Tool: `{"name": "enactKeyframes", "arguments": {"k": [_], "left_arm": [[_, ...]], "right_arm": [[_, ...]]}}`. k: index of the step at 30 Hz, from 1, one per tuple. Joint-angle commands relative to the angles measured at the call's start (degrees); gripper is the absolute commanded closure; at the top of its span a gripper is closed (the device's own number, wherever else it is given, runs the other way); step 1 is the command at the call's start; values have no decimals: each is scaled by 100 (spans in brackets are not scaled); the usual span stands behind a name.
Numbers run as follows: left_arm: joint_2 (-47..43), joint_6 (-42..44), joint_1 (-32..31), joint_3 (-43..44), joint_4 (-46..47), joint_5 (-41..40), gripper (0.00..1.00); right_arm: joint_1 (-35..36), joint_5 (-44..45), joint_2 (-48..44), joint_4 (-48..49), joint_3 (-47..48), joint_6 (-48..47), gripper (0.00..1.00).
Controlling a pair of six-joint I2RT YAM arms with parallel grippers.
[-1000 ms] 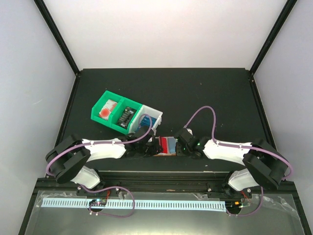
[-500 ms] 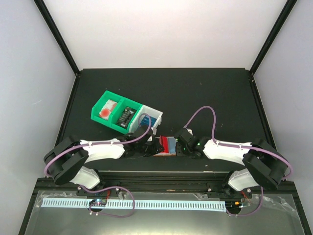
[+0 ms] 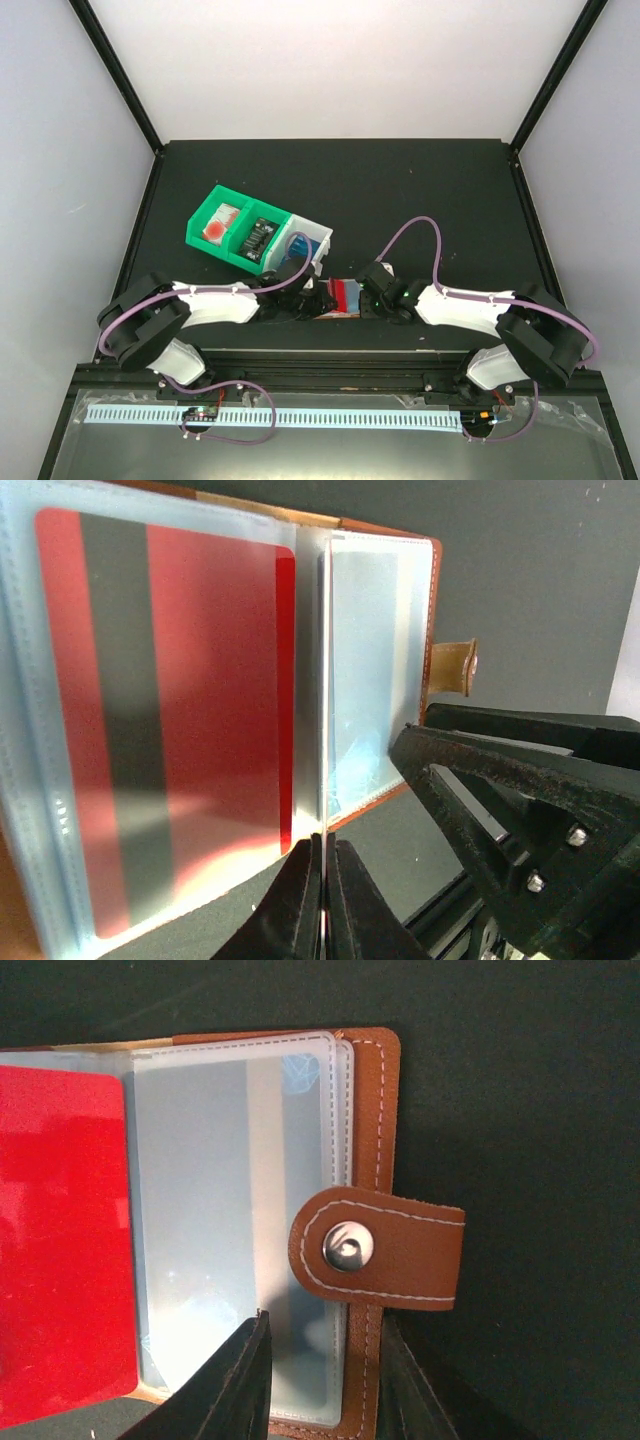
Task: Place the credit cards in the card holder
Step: Insert the credit card into the card holder.
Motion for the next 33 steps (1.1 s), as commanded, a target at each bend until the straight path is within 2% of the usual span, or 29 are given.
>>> {"name": "enactKeyframes", "arguments": {"k": [1,14,26,33], "left_arm": [[268,-127,51,16,259,160,97],[626,-267,38,-83,603,417,96],[218,83,-276,64,-451,-504,96],[235,105,-300,137,-586,-619,95]], "right_arm": [[27,-23,163,-166,-130,53,67],[25,-42,154,-134,-139,46,67],[22,-51,163,-104,-148,58,67],[29,-51,165,-87,-157,51,67]]}}
